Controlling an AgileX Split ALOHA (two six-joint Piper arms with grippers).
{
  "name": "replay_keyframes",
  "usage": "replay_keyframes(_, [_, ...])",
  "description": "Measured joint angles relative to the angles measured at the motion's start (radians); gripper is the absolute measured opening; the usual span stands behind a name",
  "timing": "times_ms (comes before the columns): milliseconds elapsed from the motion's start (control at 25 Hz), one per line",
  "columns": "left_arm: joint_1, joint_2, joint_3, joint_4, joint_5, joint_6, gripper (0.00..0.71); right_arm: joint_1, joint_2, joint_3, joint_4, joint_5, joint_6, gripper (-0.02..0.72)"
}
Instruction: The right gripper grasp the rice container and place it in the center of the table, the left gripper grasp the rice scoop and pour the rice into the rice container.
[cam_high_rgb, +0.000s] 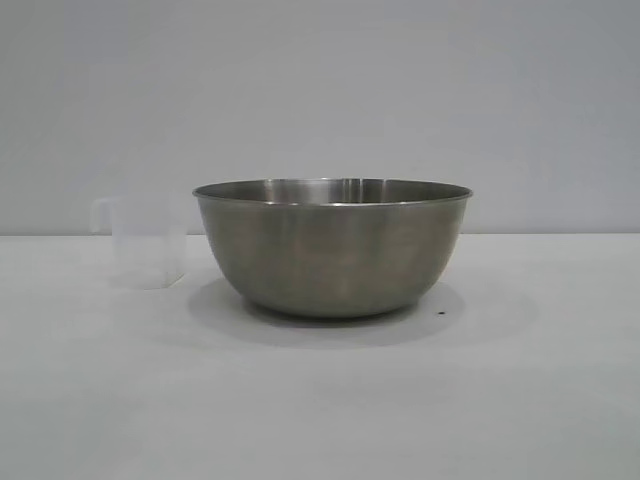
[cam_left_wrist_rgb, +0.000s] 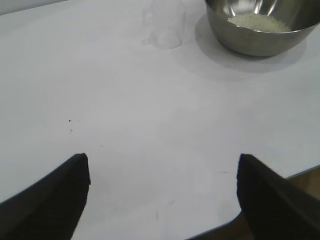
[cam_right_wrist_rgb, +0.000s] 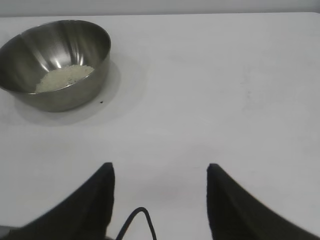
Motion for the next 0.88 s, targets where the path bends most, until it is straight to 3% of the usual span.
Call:
replay_keyframes(600, [0.0,0.0,0.0,0.0,0.0,-0.001,0.531,0.0,0.0,0.0,0.0,0.0,0.0,0.356])
replay_keyframes(720, [0.045,0.0,0.0,0.0,0.0,-0.001,0.531,0.0,0.0,0.0,0.0,0.0,0.0,0.356])
replay_keyframes(880, [0.181,0.0,0.0,0.0,0.0,-0.001,0.531,0.0,0.0,0.0,0.0,0.0,0.0,0.356])
